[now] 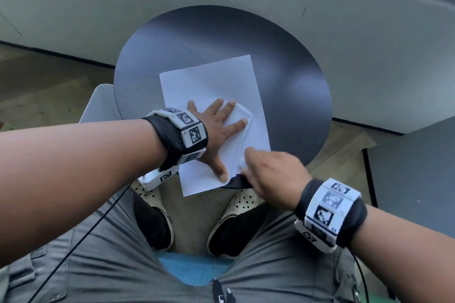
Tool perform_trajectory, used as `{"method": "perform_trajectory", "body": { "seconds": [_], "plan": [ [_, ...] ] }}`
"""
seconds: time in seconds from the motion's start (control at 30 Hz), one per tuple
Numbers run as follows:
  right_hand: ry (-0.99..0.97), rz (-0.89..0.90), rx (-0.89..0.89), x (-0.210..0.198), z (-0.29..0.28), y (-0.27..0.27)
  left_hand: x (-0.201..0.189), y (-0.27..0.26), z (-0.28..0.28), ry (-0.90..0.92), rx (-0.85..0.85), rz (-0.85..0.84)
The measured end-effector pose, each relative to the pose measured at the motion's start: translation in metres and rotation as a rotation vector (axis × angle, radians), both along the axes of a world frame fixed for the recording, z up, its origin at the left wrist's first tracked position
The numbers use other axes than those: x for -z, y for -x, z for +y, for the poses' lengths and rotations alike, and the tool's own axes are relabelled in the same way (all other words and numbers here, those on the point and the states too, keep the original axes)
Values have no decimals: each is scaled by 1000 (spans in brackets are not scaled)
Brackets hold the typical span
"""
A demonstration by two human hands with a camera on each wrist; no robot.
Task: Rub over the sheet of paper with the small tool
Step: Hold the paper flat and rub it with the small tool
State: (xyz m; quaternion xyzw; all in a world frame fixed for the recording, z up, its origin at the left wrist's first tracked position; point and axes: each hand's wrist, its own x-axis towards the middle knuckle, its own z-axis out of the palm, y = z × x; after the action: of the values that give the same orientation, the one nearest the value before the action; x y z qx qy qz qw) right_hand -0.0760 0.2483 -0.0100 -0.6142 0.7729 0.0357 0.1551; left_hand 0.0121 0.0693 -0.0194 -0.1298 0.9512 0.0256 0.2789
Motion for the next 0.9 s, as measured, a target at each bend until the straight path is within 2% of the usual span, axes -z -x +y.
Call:
{"method": "perform_trajectory", "body": {
  "seconds": [0.07,0.1,0.23,0.3,0.4,0.47,0.5,0.63,0.7,0.77,0.87,0.9],
  "plan": [
    [-42,-23,-109,-1,3,-4,-1,-1,-1,2,4,0],
    [-47,-2,-91,-2,3,4,-1,-1,-1,-1,4,3],
    [-103,92,262,-7,6,53,0,2,-1,-6,-15,13],
    [-96,76,318,-9,6,50,0,3,-1,-12,-20,10],
    [-8,10,146,-7,5,15,0,3,0,-6,-22,25],
    [-24,-24,1,-1,6,-2,-1,1,0,-7,-23,30],
    [-37,-19,-11,2,6,-2,0,-1,-1,-6,-17,44],
    [-81,62,228,-3,1,33,5,-12,-3,58,53,203],
    [-75,86,279,-5,-3,37,8,-16,-2,53,57,226],
    [-39,56,156,-6,-6,23,9,-18,-2,33,51,204],
    [-43,-12,-167,-5,-7,-4,9,-21,-3,24,61,172],
    [-47,-3,-199,-6,-10,-1,9,-22,-3,24,64,164]
  ]
}}
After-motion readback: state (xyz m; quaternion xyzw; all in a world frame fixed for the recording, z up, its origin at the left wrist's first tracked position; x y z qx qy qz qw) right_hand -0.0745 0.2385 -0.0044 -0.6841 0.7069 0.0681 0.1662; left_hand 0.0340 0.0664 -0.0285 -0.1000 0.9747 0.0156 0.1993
